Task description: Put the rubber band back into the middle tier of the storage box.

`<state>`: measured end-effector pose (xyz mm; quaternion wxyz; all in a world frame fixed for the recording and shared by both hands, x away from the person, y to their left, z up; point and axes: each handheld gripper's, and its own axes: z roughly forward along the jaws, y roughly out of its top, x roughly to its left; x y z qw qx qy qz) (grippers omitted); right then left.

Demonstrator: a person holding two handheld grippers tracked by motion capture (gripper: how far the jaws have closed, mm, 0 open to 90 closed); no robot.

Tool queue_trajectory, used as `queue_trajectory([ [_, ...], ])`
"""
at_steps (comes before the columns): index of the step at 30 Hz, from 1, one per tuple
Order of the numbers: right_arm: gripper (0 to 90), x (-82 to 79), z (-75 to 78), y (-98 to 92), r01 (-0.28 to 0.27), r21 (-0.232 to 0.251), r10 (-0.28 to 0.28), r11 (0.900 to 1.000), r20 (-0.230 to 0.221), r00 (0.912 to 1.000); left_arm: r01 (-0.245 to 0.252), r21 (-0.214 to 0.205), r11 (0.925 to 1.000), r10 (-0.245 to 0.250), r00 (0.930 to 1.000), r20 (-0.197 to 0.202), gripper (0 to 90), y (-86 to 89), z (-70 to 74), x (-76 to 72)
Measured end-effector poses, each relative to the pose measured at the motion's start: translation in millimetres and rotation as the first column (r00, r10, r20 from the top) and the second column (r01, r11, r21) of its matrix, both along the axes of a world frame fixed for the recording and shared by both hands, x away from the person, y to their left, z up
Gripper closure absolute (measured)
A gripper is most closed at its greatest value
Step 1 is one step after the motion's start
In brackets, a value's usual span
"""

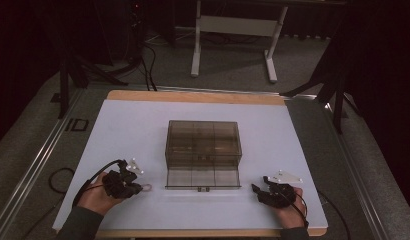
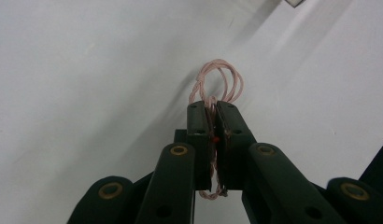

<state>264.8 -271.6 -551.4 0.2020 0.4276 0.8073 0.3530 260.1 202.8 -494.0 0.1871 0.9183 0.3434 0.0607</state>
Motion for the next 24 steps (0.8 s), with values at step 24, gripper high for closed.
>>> queue_trajectory([
  [24,42.7,0.0,-0.1,-0.2,0.000,0.002,0.000,1.0000,-0.001,1.0000,0.036,0.034,0.9988,-0.036,0.9992,0.019,85.4,-7.7,23.4,10.2],
])
